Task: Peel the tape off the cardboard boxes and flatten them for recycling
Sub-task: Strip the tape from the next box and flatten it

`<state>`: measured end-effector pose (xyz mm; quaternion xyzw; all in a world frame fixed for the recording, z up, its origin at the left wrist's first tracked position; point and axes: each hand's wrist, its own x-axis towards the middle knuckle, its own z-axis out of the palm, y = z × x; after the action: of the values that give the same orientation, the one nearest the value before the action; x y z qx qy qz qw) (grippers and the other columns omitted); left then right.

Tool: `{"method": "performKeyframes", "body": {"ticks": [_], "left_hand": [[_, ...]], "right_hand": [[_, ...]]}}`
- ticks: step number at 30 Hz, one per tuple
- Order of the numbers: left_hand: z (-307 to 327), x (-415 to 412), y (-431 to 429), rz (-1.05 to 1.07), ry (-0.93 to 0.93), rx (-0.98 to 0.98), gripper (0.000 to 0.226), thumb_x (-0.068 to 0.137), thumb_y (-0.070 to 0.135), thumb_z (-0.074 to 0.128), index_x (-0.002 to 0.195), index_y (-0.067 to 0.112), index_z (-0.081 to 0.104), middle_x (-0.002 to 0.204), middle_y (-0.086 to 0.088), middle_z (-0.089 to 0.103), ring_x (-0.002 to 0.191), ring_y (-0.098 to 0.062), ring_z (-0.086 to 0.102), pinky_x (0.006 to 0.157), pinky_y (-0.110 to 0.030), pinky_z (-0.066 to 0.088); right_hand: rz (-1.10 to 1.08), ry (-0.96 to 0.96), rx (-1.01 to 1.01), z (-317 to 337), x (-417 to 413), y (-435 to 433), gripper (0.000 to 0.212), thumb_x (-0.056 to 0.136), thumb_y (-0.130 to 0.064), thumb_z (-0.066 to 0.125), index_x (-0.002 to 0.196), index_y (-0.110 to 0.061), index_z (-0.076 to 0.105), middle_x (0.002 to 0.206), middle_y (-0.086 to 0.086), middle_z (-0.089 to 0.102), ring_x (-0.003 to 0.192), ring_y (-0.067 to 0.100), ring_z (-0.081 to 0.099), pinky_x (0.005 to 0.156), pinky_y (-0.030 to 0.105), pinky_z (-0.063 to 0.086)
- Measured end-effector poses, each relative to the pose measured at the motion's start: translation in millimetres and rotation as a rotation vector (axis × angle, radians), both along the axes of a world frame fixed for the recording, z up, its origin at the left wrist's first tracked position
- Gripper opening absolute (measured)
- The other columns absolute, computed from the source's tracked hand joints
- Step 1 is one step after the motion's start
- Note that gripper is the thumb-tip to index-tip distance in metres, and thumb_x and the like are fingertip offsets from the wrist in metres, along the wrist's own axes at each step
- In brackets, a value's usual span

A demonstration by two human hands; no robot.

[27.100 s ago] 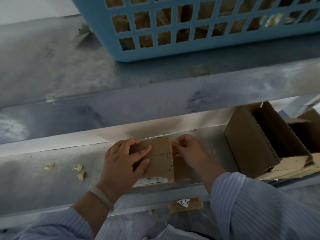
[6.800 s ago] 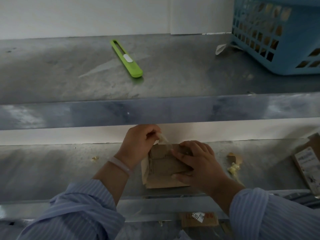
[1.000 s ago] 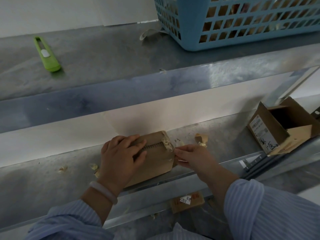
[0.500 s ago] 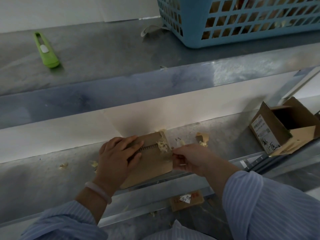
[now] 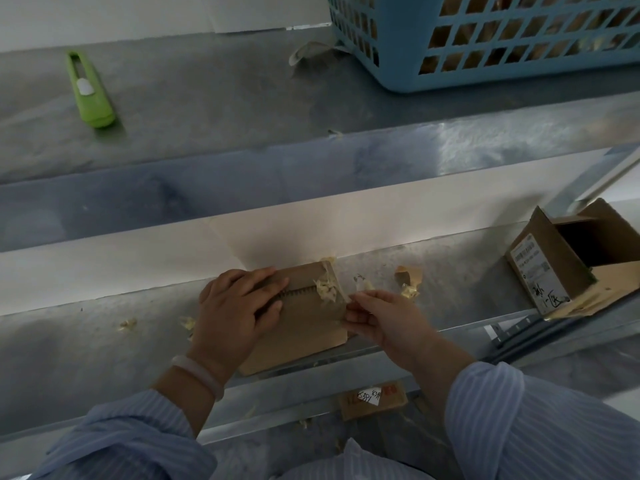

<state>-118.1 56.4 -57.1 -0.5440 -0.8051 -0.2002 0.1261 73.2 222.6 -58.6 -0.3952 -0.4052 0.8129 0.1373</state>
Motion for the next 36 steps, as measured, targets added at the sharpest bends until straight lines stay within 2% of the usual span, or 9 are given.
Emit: {"method": "performKeyframes", "body": {"ticks": [6,11,16,19,21,24,28,33,36], "left_hand": [[1,0,0,-0.004,-0.007,-0.024,0.038,0.091,0.047,0.045,0.118,0.032,0.067,0.125,0.011,0.062,0.101,-0.022,0.056,0.085,-0.043,0.046],[2,2,0,0.005,0.000,-0.028,0.039,0.091,0.047,0.044,0.118,0.032,0.067,0.125,0.011,0.062,0.102,-0.024,0.056,0.088,-0.042,0.045],[1,3,-1,0.005,0.012,-0.015,0.039,0.091,0.047,0.044,0.118,0.032,0.068,0.125,0.011,0.062,0.102,-0.023,0.056,0.087,-0.042,0.046],[0,3,0,-0.008,0.019,-0.014,0.038,0.090,0.047,0.045,0.117,0.032,0.068,0.125,0.011,0.062,0.101,-0.022,0.056,0.086,-0.043,0.046],[0,3,0,-0.009,0.019,-0.017,0.038,0.090,0.047,0.045,0.117,0.032,0.068,0.125,0.012,0.062,0.101,-0.022,0.056,0.086,-0.043,0.046],[0,3,1,-0.006,0.008,-0.008,0.038,0.091,0.047,0.045,0.117,0.032,0.068,0.124,0.011,0.063,0.101,-0.022,0.057,0.086,-0.043,0.047],[-2,4,0,-0.008,0.010,0.007,0.037,0.091,0.046,0.046,0.117,0.032,0.068,0.124,0.011,0.063,0.101,-0.022,0.057,0.086,-0.044,0.047],[-4,3,1,0.001,0.005,0.018,0.036,0.090,0.046,0.048,0.116,0.033,0.067,0.124,0.012,0.062,0.102,-0.022,0.056,0.086,-0.044,0.046],[-5,2,2,-0.009,0.009,0.017,0.035,0.089,0.046,0.049,0.116,0.033,0.067,0.124,0.012,0.062,0.102,-0.022,0.056,0.086,-0.043,0.047]], "right_hand": [[0.140,-0.146,0.370,5,2,0,0.014,0.087,-0.012,0.068,0.087,-0.023,0.076,0.083,0.004,0.076,0.084,0.018,0.072,0.081,0.030,0.058],[0.183,-0.240,0.491,5,3,2,0.004,0.084,-0.018,0.072,0.088,-0.017,0.073,0.084,0.001,0.076,0.085,0.019,0.072,0.085,0.039,0.058],[0.319,-0.340,0.601,10,1,2,0.016,0.091,-0.028,0.064,0.085,-0.014,0.068,0.080,0.001,0.074,0.079,0.016,0.072,0.082,0.038,0.059],[0.264,-0.278,0.419,11,3,1,0.015,0.092,-0.019,0.064,0.085,-0.006,0.067,0.078,0.006,0.074,0.071,0.015,0.071,0.071,0.032,0.060],[0.242,-0.247,0.336,13,4,-1,0.014,0.092,-0.015,0.062,0.087,-0.004,0.067,0.080,0.009,0.074,0.076,0.018,0.070,0.068,0.030,0.059],[0.164,-0.223,0.243,14,3,-6,0.011,0.092,-0.010,0.061,0.086,-0.003,0.066,0.081,0.012,0.071,0.079,0.022,0.067,0.073,0.035,0.059],[0.125,-0.132,0.072,16,4,-9,0.009,0.094,-0.005,0.058,0.089,0.001,0.063,0.080,0.014,0.068,0.077,0.023,0.067,0.066,0.033,0.058],[0.078,-0.035,-0.296,22,3,-7,0.014,0.093,-0.001,0.053,0.082,0.002,0.061,0.067,0.013,0.063,0.060,0.023,0.065,0.058,0.035,0.059],[0.060,0.008,-0.348,29,4,7,0.012,0.090,-0.004,0.056,0.079,0.001,0.062,0.069,0.013,0.061,0.059,0.022,0.064,0.058,0.035,0.058]]}}
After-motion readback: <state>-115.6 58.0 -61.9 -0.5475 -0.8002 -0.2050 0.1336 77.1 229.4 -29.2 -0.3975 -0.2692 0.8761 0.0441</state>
